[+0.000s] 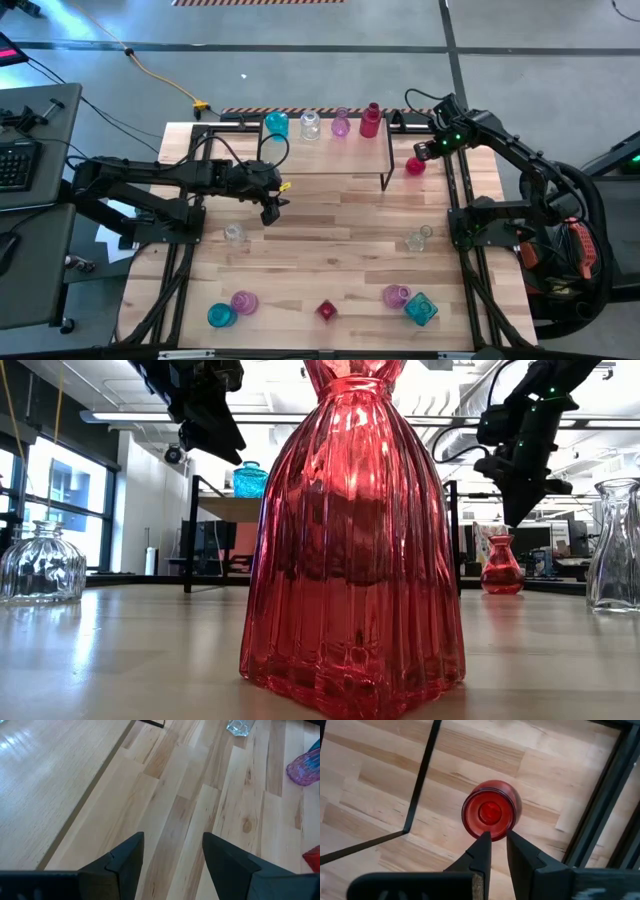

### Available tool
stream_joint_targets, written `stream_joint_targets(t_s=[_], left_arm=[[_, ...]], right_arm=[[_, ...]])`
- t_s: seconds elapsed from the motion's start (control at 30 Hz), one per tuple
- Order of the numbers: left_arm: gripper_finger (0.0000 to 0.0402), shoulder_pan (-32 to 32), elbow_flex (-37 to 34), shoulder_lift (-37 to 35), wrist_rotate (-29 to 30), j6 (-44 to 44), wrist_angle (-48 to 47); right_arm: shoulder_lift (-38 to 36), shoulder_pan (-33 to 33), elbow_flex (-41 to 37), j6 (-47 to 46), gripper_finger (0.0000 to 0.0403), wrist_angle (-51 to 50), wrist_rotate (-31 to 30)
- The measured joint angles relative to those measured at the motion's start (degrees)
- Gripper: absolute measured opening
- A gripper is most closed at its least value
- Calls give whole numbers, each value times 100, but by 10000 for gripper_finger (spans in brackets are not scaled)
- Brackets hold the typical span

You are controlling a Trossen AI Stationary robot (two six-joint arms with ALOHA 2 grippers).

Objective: Sort vases onto shelf
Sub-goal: Put the top red vase on the shelf aligned with the other red vase

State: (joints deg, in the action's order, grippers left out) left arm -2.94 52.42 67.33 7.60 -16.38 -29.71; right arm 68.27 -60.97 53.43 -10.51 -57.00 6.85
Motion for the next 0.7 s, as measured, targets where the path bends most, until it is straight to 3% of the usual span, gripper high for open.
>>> stream_joint_targets(t_s=[0.43, 0.7], left_arm=[[193, 0, 2, 0, 0, 152, -7], [193, 0, 2, 0, -2, 248, -78]], right_arm=[[0, 0, 2, 2, 54, -555, 74], [2, 137, 2, -845, 89, -111, -154]])
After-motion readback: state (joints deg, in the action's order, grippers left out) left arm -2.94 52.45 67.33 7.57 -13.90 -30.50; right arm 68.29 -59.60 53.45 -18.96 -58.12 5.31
